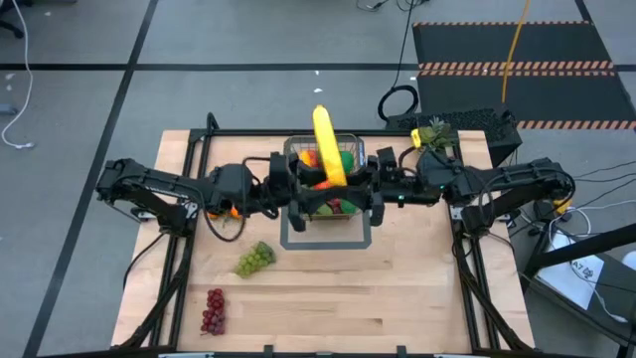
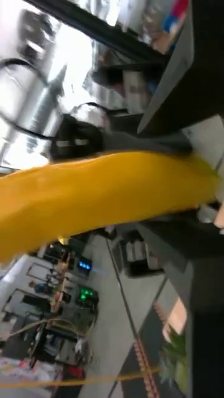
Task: Build produce basket
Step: Put the yellow banana into the gold wire basket
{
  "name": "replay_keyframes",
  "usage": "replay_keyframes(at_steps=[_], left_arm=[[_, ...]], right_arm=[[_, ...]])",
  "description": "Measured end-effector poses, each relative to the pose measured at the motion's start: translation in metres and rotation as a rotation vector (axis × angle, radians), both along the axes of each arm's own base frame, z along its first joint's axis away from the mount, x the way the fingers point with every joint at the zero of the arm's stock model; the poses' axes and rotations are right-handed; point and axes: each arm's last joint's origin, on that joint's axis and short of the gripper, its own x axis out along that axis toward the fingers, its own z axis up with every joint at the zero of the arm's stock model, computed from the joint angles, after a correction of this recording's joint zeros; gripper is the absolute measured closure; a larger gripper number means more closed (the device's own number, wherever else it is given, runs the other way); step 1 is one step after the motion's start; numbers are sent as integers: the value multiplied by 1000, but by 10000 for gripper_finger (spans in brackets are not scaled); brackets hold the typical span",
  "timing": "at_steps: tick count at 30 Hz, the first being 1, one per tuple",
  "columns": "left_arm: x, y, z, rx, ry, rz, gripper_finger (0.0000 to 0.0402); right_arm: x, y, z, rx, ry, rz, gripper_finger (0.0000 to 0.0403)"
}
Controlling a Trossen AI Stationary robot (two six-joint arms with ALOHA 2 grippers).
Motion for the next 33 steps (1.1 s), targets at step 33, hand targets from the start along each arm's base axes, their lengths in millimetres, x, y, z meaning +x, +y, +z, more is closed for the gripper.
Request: replay_keyframes(at_steps=[33], left_arm=[[-111, 15, -3, -23, 611, 9, 128]], right_arm=[[-9, -41, 10, 405, -7, 239, 273]])
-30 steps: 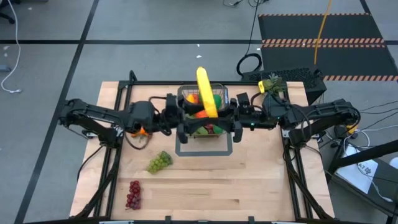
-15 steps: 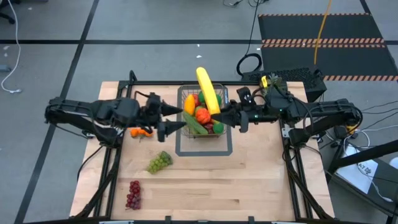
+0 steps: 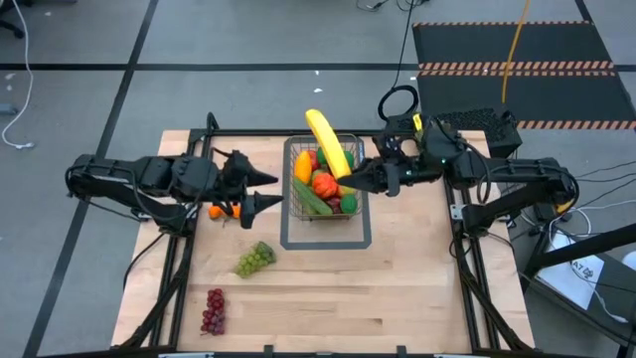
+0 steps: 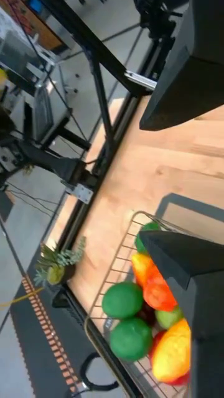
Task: Build produce basket
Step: Put the yellow banana into the gold wire basket
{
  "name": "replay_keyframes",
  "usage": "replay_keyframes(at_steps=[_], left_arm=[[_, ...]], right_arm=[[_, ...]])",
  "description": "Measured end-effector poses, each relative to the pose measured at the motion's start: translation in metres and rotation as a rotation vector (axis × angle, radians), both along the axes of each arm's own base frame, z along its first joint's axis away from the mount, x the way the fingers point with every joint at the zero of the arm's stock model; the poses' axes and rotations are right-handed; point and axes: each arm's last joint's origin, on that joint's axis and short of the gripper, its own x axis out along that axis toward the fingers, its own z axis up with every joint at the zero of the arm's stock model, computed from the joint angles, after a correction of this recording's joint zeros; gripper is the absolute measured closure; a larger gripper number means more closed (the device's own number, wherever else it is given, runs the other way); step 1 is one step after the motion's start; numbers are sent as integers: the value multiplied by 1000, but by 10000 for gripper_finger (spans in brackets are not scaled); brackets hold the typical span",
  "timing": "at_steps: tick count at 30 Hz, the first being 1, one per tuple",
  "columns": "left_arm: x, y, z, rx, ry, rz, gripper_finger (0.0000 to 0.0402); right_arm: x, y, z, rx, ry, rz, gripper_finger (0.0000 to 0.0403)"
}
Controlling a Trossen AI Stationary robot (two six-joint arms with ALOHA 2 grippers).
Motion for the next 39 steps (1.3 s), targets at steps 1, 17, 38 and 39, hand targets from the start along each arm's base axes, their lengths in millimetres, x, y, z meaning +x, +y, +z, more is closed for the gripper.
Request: replay_keyframes(at_steps=[1, 17, 38, 39], left_arm=[[0, 0, -1, -1, 9, 1, 132], [0, 9, -2, 21, 14, 100, 168], [0, 9, -2, -11, 21, 71, 167], [0, 9, -2, -15, 20, 72, 167]], right_arm=[[0, -2, 0, -2, -4, 23, 273], [5, -37, 6, -55, -146, 371, 273], [10, -43, 2, -597, -264, 88, 273], [11, -41, 1, -603, -252, 65, 273]])
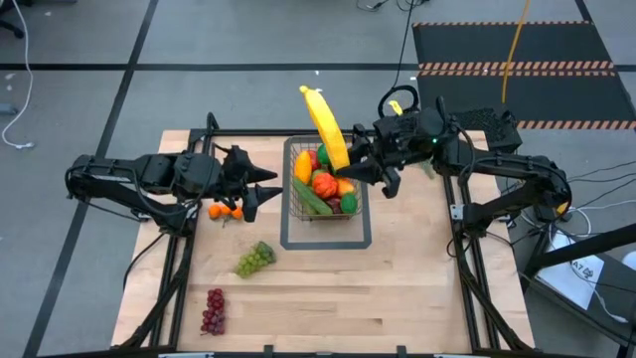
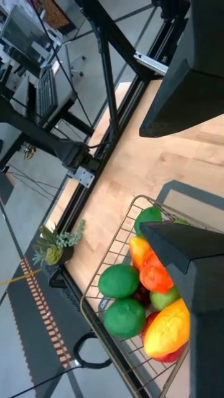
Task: Build produce basket
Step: Put the yellow banana into the gold wire basket
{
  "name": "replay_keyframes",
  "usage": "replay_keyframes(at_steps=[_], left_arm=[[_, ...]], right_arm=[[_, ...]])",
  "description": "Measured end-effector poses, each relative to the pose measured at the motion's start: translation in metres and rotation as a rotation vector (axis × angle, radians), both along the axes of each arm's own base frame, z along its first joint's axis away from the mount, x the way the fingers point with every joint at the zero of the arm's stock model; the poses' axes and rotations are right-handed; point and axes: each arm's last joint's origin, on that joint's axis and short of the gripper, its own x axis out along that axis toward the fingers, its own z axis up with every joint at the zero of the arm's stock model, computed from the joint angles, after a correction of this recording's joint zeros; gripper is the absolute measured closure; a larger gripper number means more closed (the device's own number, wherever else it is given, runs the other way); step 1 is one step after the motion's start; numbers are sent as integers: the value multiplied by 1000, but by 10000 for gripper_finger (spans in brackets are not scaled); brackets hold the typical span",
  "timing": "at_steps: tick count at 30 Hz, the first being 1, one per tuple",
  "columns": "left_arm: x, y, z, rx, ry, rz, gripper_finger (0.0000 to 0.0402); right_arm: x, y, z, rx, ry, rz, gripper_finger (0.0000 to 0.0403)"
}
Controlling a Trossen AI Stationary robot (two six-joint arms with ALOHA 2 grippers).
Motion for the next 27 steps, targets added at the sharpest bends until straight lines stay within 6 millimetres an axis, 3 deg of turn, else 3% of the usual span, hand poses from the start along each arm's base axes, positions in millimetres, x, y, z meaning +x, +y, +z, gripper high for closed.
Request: replay_keyframes(at_steps=[10, 14, 17, 22, 27], left_arm=[[0, -1, 0, -59, -10, 1, 167], [0, -1, 0, -77, -13, 0, 167], [0, -1, 0, -82, -14, 3, 167], [0, -1, 0, -82, -15, 3, 167], [0, -1, 0, -82, -15, 3, 167]], right_arm=[[6, 23, -6, 17, 52, -223, 273], [6, 26, -9, 203, 124, -215, 273], [7, 24, -18, 369, 258, -200, 273], [6, 19, -35, 495, 422, -81, 273], [8, 8, -66, 581, 498, -50, 273]])
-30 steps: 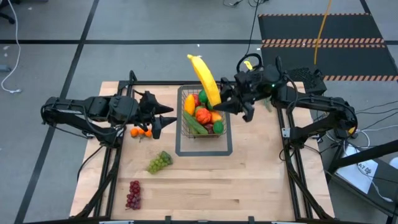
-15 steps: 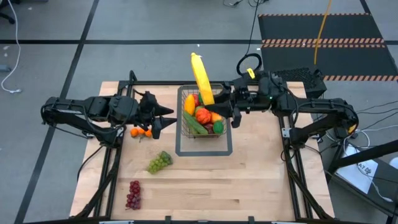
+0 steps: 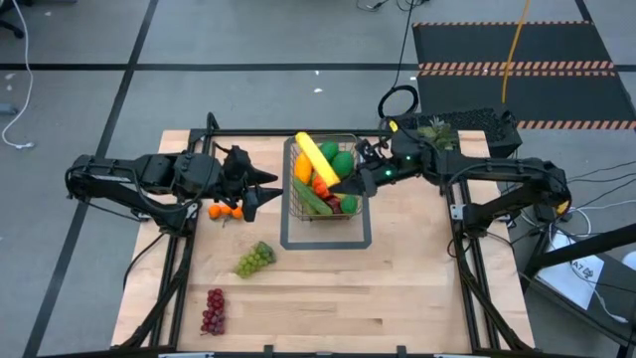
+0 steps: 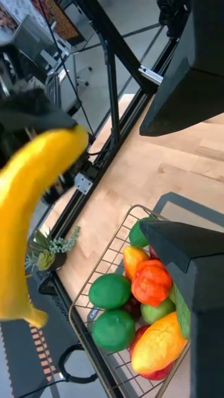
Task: Build produce basket
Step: Put the yellow banana into the gold wire basket
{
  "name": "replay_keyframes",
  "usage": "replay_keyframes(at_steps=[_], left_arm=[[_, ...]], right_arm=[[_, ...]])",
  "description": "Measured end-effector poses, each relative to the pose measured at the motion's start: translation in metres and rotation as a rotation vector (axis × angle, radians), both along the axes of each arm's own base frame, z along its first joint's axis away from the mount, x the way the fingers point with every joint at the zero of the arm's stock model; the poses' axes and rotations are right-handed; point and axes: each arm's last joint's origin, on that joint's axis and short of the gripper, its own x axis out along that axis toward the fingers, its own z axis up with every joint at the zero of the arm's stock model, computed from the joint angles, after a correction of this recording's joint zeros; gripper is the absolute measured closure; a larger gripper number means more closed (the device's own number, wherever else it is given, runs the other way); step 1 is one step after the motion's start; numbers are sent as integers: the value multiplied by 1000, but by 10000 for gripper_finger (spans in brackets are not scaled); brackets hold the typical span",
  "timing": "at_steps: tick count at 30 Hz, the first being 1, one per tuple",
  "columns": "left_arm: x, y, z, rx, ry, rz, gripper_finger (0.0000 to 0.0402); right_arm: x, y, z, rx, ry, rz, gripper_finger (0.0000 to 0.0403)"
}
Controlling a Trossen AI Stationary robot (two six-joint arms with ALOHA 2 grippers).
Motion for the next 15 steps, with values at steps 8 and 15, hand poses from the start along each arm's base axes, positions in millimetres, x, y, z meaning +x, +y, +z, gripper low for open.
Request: replay_keyframes(at_steps=[8, 15], left_arm=[[0, 0, 0, -20, -4, 14, 167], [0, 2, 0, -22, -12, 62, 167]], right_arm=[[-7, -23, -68, 212, -62, -92, 273], [-33, -39, -128, 498, -25, -192, 273]])
